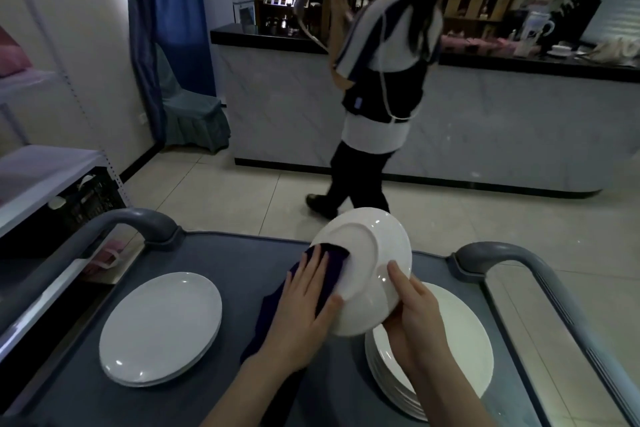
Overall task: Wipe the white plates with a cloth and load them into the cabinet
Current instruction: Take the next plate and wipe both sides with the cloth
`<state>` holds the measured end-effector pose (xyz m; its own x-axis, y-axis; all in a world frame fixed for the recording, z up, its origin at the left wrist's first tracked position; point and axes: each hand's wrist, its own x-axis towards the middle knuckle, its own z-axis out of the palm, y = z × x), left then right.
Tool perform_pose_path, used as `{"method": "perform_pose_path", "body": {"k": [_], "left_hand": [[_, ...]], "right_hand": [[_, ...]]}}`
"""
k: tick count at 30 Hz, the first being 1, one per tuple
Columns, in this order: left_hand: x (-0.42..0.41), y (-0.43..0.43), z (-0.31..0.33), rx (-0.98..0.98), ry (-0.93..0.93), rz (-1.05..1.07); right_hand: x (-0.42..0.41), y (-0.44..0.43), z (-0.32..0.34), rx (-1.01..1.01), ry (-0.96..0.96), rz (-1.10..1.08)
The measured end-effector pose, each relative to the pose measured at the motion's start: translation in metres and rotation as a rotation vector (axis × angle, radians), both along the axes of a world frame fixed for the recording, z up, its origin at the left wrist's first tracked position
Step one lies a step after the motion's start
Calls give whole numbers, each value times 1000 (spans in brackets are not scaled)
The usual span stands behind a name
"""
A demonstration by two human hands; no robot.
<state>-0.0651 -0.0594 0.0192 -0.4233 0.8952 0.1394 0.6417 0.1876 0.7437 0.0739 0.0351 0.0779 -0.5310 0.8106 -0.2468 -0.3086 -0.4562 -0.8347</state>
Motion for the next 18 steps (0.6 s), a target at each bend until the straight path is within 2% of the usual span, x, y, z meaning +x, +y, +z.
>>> {"method": "perform_pose_path", "body": {"k": [7, 12, 14, 18], "left_hand": [[38, 4, 2, 50, 81, -82], [5, 14, -6, -57, -52, 40], [-7, 8, -20, -45, -140, 76], [-21, -10, -48, -107, -524, 141]], "right_hand": [[-8, -5, -11, -53, -41, 26], [-7, -8, -10, 27, -78, 54], [-6, -5, -9, 103, -90, 59], [-7, -1, -1, 335, -197, 85]]}}
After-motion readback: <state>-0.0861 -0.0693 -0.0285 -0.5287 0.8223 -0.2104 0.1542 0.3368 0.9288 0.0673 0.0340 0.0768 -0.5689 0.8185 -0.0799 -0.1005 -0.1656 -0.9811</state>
